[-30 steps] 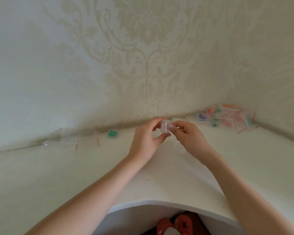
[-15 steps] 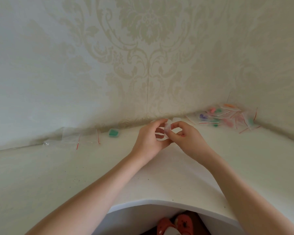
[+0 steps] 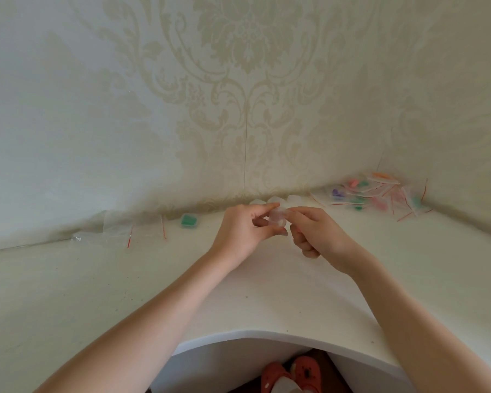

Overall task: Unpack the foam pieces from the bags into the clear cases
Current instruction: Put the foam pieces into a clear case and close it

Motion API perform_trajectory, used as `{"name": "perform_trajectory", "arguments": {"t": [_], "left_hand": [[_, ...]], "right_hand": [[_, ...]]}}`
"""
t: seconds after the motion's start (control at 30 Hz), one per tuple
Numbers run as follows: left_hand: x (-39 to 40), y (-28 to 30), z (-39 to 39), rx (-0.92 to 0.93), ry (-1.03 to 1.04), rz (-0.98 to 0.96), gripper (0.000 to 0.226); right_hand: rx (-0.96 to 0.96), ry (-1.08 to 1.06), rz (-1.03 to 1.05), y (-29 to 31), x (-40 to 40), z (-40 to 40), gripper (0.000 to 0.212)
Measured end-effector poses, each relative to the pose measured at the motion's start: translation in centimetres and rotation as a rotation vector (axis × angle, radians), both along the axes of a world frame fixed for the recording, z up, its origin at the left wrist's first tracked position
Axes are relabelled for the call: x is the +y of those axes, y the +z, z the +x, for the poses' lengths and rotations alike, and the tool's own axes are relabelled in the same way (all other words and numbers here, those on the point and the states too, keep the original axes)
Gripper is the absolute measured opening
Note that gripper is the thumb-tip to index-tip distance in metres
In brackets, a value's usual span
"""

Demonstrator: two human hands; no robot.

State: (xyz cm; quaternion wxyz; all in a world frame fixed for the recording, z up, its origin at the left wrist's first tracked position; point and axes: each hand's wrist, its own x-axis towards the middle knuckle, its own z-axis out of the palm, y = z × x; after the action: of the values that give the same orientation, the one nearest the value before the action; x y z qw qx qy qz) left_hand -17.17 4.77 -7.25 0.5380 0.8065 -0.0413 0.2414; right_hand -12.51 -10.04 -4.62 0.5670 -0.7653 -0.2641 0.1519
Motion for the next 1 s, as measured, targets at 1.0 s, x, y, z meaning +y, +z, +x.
{"name": "perform_trajectory", "arguments": {"t": [1.0], "left_hand": [[0.5,0.7,0.4,0.258,-0.354,-0.792,0.011]], "right_hand": [[-0.45,-0.122,0.099,-0.8,0.1,0.3,0.01]]}}
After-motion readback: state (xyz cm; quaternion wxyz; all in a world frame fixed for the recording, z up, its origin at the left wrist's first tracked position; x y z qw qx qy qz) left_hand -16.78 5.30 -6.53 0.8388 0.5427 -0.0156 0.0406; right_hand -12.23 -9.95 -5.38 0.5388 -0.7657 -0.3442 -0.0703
